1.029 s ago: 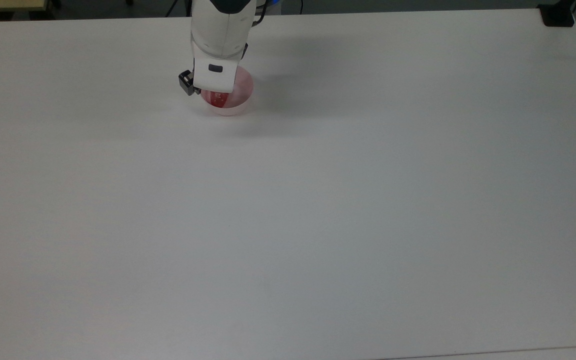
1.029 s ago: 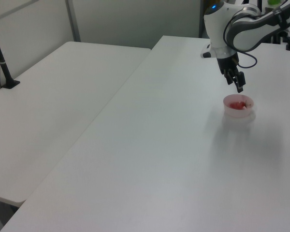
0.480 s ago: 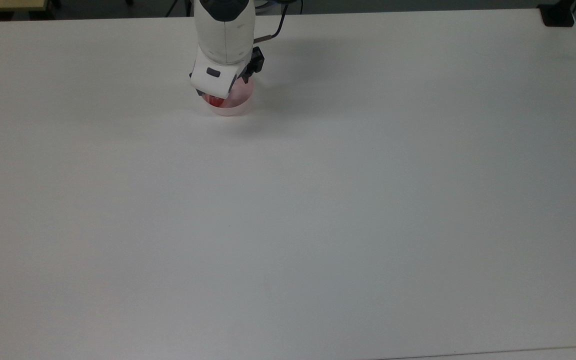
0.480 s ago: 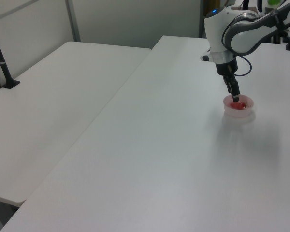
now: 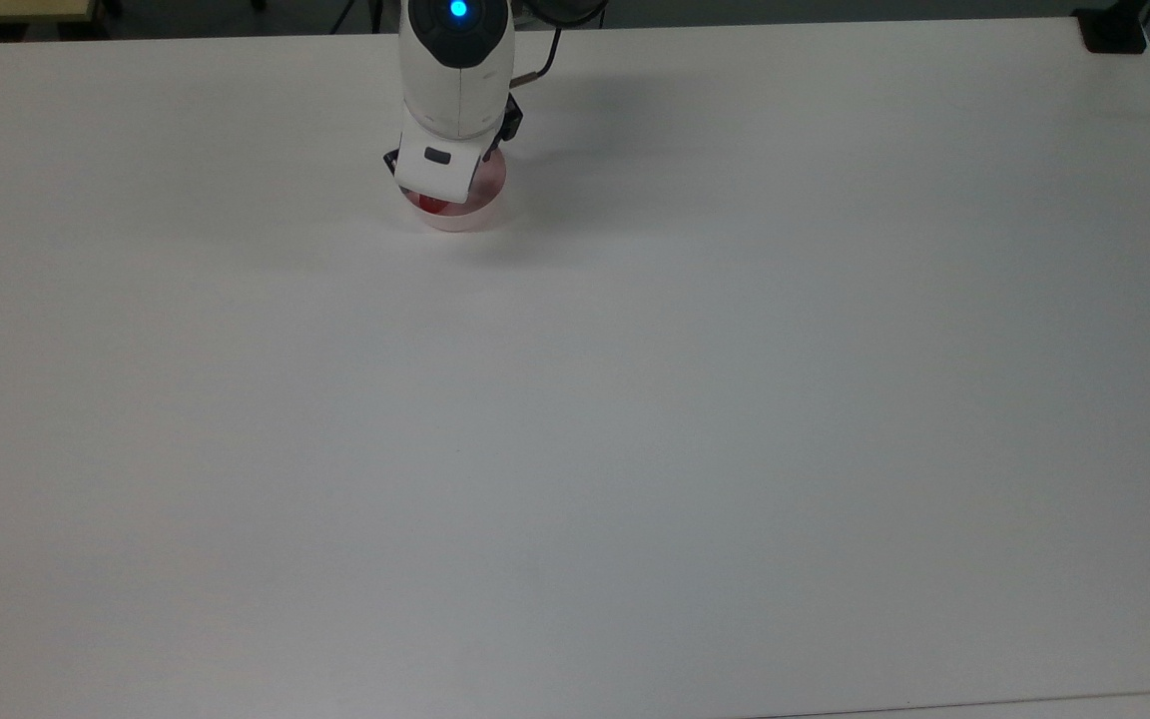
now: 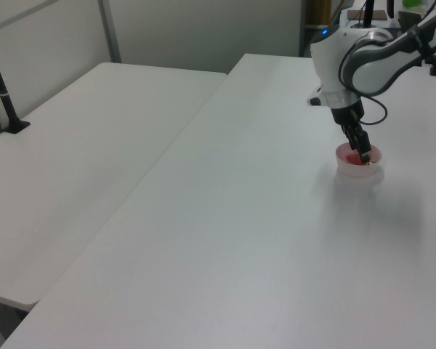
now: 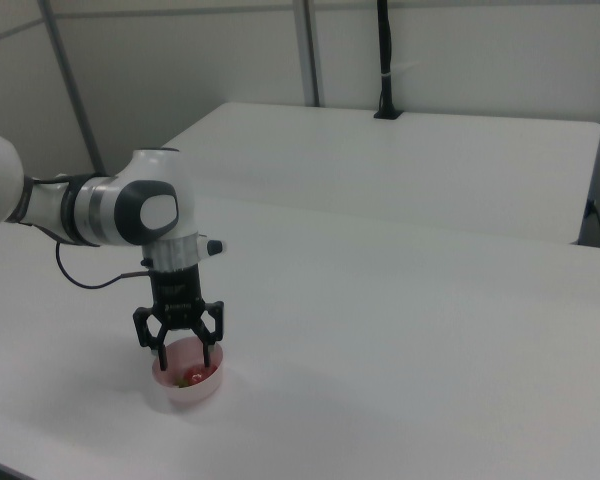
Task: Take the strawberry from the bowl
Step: 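Close the gripper on the strawberry inside the bowl, then lift the strawberry out of the bowl and carry it aside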
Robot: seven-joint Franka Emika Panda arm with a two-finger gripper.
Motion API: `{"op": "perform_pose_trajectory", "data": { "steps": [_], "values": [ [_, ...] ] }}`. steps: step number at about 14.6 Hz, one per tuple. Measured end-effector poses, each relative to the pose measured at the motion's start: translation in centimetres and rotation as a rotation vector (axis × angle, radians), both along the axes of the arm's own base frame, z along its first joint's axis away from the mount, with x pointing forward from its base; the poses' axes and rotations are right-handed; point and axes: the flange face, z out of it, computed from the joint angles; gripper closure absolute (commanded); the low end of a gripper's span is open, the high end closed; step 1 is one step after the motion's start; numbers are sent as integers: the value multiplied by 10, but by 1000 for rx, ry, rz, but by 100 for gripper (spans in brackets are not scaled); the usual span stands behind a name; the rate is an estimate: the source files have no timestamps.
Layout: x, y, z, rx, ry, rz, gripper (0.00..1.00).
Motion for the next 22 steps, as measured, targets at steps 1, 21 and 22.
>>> {"op": "perform_pose_trajectory", "data": {
  "steps": [1, 21, 22],
  "values": [
    [-2, 0, -8, -1, -10, 8, 30],
    [10, -4, 63, 20, 33, 31, 61],
    [16, -7, 92, 43, 24, 28, 61]
  ]
}}
